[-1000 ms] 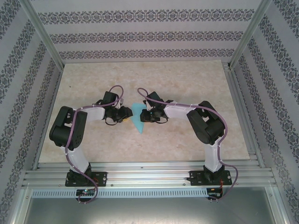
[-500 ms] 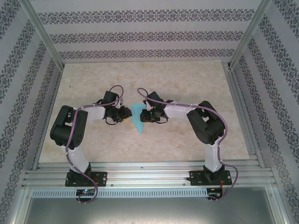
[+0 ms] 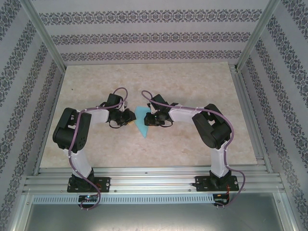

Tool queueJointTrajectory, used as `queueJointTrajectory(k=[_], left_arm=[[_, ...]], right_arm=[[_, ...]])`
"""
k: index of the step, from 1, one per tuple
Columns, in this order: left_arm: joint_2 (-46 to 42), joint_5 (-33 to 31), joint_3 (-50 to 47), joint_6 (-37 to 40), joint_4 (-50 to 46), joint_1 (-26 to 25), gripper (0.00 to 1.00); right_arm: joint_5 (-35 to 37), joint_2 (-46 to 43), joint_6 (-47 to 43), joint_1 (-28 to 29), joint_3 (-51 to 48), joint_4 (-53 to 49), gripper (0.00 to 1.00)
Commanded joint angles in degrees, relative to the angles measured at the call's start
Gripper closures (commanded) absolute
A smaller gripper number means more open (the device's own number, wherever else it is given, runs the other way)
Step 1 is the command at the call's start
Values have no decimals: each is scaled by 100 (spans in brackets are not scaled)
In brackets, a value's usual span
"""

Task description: Fold a paper plane with a square sheet of paper (fold left side to right side)

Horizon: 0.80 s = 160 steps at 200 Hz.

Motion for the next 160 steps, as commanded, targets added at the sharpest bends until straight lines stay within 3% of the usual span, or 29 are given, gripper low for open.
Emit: queueJointTrajectory(k=[1, 64, 110, 160], left_arm=[[74, 132, 161, -10, 248, -71, 81], [-76, 126, 121, 43, 173, -113, 90], [-536, -22, -98, -97, -16, -159, 91], [-1127, -211, -740, -1062, 326, -527, 91]], right_arm=[[-33, 160, -30, -10, 65, -62, 81], [187, -207, -246, -68, 162, -268, 79], [454, -1048, -425, -64, -133, -387, 71], [991, -1979, -488, 673, -1007, -102, 65]])
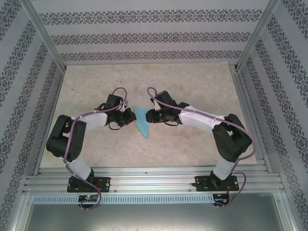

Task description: Fold a paper plane with a square sheet of paper (fold left side to right side)

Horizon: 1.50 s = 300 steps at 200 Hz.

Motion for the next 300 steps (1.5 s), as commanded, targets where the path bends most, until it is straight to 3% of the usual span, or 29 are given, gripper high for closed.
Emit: queueJointTrajectory(k=[1, 27, 51, 186, 225, 242, 300], left_arm=[[-263, -127, -312, -676, 296, -246, 91], [-483, -275, -519, -1135, 465, -387, 92], [-627, -379, -491, -1209, 307, -431, 92], [-611, -360, -377, -1154, 173, -458, 91], [-597, -355, -355, -1105, 133, -463, 90], [-600, -401, -320, -1039, 51, -464, 86], [-926, -730, -26, -462, -819, -343, 55]], right_arm=[[506, -308, -144, 522, -406, 130, 65], [1116, -352, -346, 1123, -508, 73, 62], [1310, -121, -527, 1337, -397, -63, 62], [1554, 754, -802, 1482, 91, -175, 59], [1645, 829, -820, 1482, 139, -260, 68], [1646, 805, -830, 1479, 132, -284, 72], [1563, 761, -890, 1475, 61, -358, 76]])
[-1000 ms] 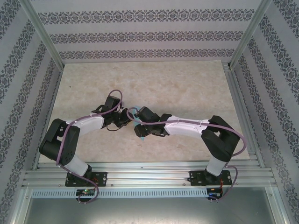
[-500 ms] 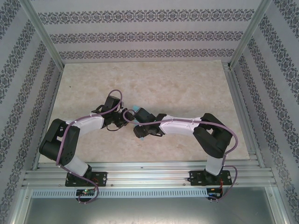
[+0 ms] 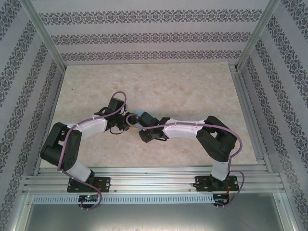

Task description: Fold a paper plane with a square sheet of paper (fold left side to right side)

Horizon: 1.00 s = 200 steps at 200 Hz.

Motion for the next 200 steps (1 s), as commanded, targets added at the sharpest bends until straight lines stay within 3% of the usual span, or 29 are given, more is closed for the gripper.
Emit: queueJointTrajectory(k=[1, 33, 91, 200], left_arm=[[-317, -233, 249, 382, -541, 48, 54], [-439, -162, 260, 408, -593, 227, 48], [-134, 256, 438, 254, -131, 233, 60], [455, 300, 609, 328, 17, 233, 68]], right_arm=[[66, -28, -136, 48, 75, -66, 76], [20, -46, -127, 34, 53, -61, 76], [-25, -28, -110, 29, 54, -66, 76], [-64, -20, -101, 17, 16, -98, 76]])
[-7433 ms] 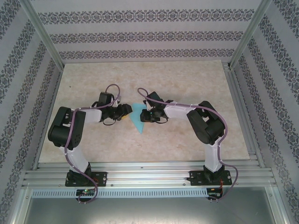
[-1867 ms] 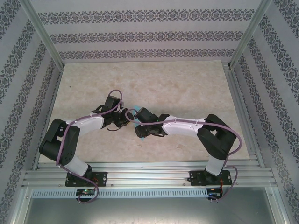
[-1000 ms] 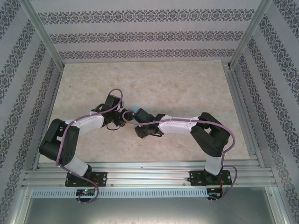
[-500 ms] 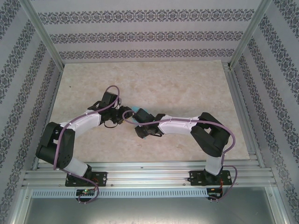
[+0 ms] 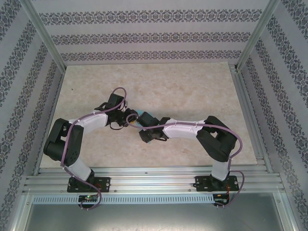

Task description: Fold a paper plane with a square sheet of paper (fold left side to right side)

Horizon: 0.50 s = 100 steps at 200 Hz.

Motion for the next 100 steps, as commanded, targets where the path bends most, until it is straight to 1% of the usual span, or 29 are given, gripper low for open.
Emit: queueJointTrajectory(k=[1, 61, 82, 100], left_arm=[[85, 113, 123, 79, 252, 32, 68], [120, 150, 134, 90, 276, 38, 78], [130, 165, 132, 108, 274, 36, 83], [113, 191, 157, 123, 249, 35, 89]], right_arm=[[-55, -13, -103, 17, 16, -61, 76], [-77, 1, -94, 16, 28, -59, 76], [-69, 5, -94, 6, 26, -77, 76], [-96, -37, -86, -16, 1, -54, 76]])
